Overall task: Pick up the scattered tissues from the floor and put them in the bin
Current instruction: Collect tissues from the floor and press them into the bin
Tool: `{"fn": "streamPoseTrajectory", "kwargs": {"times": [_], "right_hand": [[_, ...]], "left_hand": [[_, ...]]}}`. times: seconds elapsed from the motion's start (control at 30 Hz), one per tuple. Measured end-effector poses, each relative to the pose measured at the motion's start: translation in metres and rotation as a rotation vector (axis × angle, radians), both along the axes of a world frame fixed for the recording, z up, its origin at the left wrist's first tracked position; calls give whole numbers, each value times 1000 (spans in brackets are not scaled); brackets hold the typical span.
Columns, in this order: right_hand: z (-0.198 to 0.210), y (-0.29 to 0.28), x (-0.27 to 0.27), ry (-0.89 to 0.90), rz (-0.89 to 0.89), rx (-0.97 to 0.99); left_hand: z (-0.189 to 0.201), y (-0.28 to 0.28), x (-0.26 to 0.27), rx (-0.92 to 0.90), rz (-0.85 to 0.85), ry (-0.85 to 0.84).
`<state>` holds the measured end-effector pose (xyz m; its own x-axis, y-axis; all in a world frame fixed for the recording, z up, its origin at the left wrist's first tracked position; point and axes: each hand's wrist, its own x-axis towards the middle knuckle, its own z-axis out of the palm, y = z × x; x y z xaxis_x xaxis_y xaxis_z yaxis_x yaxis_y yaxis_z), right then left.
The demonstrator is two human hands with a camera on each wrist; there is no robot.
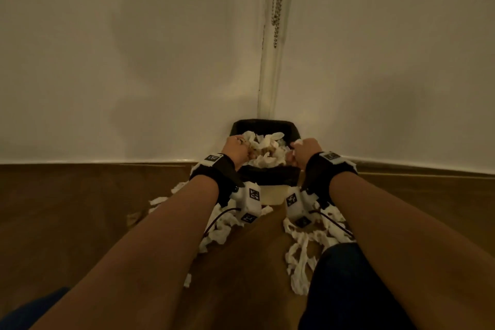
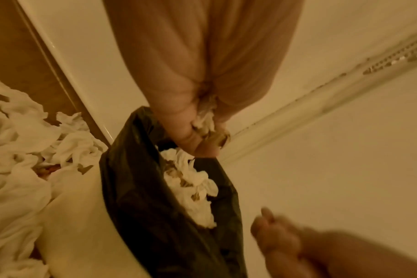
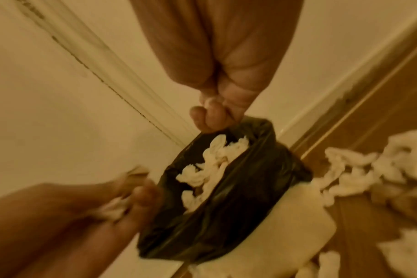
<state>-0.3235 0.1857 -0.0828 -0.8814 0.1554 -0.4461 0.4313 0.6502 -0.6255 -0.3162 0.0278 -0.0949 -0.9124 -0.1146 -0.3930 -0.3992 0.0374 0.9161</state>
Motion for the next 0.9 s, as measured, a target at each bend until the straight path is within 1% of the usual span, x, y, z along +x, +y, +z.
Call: {"fn": "streamPoseTrajectory", "kwargs": {"times": [0.07,0.13,0.17,0.2,0.27,0.37,0.43,0.5,0.63,0.8,0.9], "right_hand": [[-5,-3,-10,58,-59,-106],[-6,-10,-11,96,-12,-30],[-12,-10,-16,119,-16,-23],[-14,-12,-18,121,-44,-56],[-18,-13,-17,165,-14,-70],[-30,-15,-22,116,-26,-172],[-35,-17,-23,113,-40,-170],[-34,-19,-22,109,-44,-157],[-31,-20,-22,99,-46,-183],[-13,-34,-18,113,-14,-220],[-5,-54,-10,128,4,-260]], "left_hand": [[-8,8,-3,-79,-24,24],[-15,12,-6,-134,-38,76],[-18,12,-8,-135,-45,104],[-21,13,-11,-119,-48,118],[-19,15,-12,-34,-19,116],[-13,18,-14,128,73,23],[-11,17,-14,213,112,-39],[-11,14,-12,297,133,-65],[-6,6,-3,344,116,-81],[9,-24,18,284,140,-10],[9,-54,31,246,210,9]]}}
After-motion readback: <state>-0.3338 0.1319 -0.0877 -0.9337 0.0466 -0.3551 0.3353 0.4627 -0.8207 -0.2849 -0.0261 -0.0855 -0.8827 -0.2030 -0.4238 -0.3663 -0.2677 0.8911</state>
